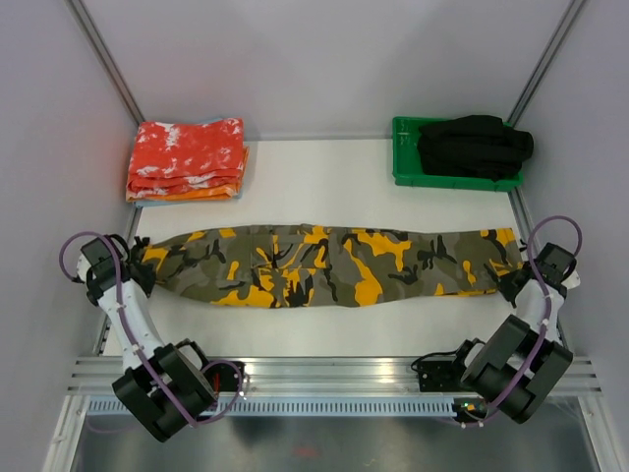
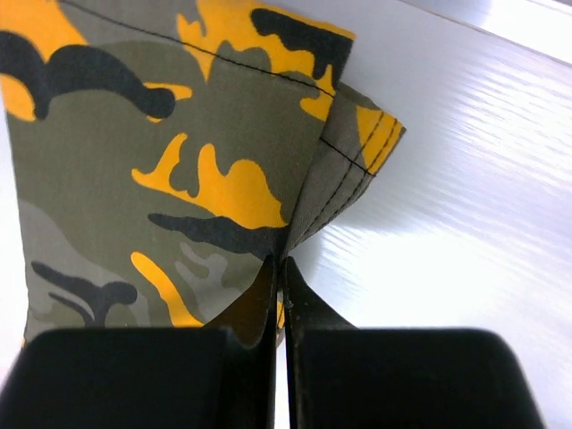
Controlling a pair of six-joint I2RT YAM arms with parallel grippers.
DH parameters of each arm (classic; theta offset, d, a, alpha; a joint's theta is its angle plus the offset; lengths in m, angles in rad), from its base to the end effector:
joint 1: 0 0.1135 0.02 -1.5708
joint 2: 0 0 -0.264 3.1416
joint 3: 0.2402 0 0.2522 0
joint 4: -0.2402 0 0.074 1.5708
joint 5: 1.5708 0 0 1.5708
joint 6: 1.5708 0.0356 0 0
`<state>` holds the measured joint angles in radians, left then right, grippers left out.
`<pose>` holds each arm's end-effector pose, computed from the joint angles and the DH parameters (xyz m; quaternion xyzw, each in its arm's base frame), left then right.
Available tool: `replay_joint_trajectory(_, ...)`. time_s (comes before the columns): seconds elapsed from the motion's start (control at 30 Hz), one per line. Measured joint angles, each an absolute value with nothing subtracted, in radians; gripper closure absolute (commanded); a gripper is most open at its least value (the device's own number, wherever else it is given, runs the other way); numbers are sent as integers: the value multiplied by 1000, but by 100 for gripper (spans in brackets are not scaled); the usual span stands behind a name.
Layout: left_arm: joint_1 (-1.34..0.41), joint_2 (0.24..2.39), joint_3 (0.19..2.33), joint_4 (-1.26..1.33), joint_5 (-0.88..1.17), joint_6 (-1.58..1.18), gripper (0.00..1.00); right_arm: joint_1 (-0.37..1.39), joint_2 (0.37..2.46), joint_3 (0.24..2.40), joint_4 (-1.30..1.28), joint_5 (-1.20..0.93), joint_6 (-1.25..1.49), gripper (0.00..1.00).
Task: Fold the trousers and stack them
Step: Fold the trousers
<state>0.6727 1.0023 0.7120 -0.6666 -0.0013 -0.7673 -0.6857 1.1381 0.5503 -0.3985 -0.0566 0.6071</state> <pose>0.1508 0.1202 0.2338 -0.6287 0.7165 -0.0137 0.3018 0.1614 -0.1294 0.1759 0.5700 0.7690 0.0158 0.2888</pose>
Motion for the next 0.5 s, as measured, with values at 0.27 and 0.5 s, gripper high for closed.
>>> replay_joint_trajectory(0.27,673,932,726,-814,-76,-785,98,-729,1040,514,-521,72,667,100)
replay_joint_trajectory(0.5,673,922,727,-858,-102,-795,98,-731,1007,507,-551,110,693,98)
